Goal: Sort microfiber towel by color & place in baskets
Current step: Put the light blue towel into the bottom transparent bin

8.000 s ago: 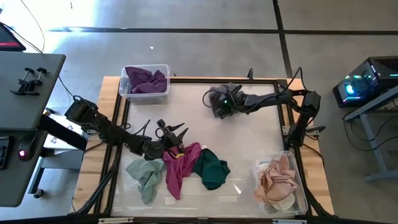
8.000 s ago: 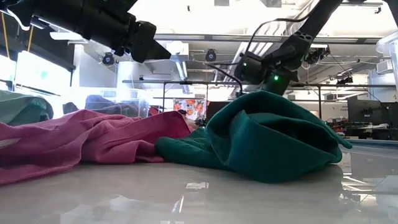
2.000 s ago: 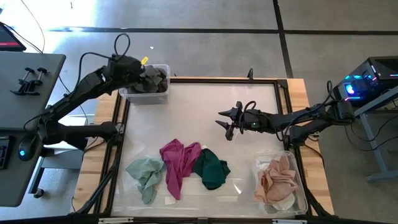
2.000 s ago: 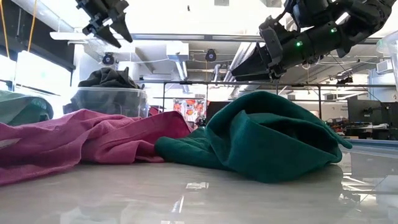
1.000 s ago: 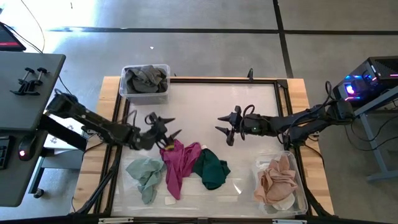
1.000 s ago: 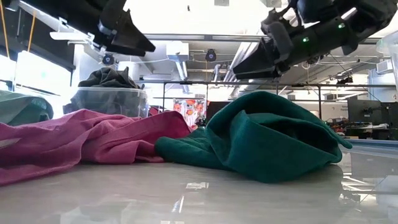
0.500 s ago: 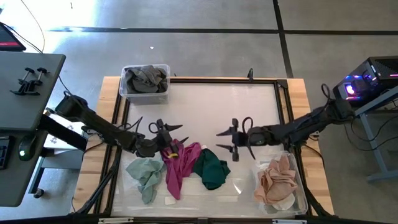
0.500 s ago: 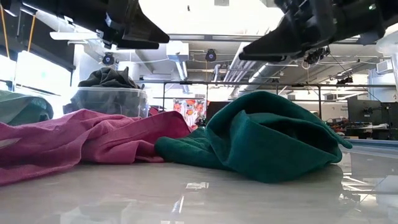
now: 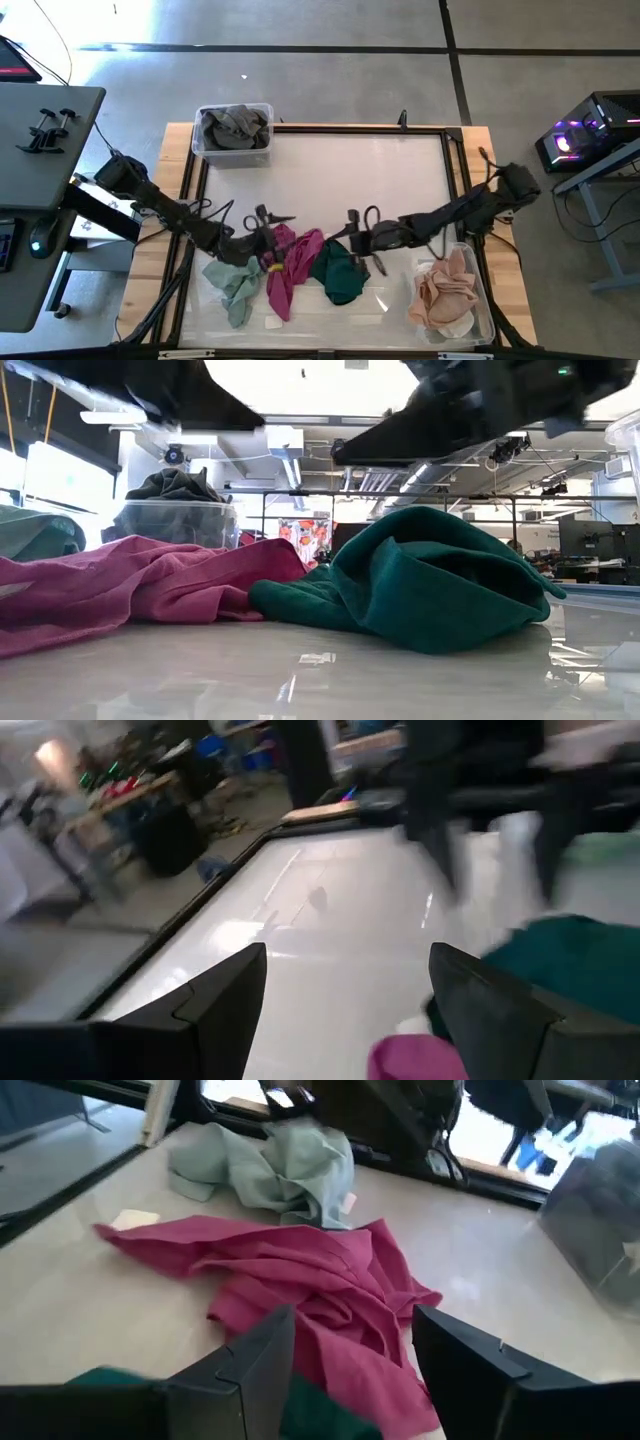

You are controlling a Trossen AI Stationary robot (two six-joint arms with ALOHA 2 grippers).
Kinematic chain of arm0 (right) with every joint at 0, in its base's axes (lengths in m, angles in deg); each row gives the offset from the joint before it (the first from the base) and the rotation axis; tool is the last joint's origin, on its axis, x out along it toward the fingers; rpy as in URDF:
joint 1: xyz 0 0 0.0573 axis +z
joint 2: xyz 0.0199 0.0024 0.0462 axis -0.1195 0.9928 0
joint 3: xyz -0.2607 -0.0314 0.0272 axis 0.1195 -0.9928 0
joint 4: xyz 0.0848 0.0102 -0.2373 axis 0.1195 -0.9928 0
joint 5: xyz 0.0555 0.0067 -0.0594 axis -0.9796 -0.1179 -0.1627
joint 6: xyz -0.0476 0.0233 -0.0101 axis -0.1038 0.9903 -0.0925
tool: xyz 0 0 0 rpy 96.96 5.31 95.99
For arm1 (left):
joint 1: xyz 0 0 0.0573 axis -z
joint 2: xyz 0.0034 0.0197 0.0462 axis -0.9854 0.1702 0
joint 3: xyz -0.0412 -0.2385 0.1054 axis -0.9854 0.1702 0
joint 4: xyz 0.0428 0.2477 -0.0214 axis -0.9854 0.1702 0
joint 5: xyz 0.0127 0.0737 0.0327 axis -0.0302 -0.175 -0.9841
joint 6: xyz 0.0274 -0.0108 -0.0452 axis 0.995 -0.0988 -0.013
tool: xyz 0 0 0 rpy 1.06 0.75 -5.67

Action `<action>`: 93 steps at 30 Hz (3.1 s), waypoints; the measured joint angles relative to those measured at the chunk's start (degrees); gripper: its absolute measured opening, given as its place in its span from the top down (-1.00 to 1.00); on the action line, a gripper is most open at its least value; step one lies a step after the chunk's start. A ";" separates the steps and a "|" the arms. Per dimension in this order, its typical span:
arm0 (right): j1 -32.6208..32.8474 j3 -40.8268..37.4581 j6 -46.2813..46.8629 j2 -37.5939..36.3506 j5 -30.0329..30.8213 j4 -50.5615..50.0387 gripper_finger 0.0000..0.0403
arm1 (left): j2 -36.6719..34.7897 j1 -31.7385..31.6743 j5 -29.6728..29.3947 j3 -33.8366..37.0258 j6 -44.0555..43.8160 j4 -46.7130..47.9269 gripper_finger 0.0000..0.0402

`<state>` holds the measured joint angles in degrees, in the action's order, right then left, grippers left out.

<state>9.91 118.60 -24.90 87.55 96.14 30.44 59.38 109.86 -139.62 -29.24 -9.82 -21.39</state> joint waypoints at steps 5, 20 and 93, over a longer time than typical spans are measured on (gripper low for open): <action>-1.87 5.87 4.13 4.95 -2.69 -5.27 -0.06 | -1.62 5.28 2.25 -8.83 -2.62 22.87 -0.34; -2.16 11.22 5.52 10.39 -9.95 -5.90 -0.10 | 0.80 17.57 40.09 -20.64 -82.38 87.98 -0.27; -2.23 17.67 -23.40 10.32 -0.99 -3.46 -0.17 | -1.89 -1.63 18.09 -13.14 -23.18 19.34 0.70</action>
<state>7.68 136.27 -48.30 97.87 95.14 26.98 57.49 108.23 -121.53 -42.38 -33.00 -2.04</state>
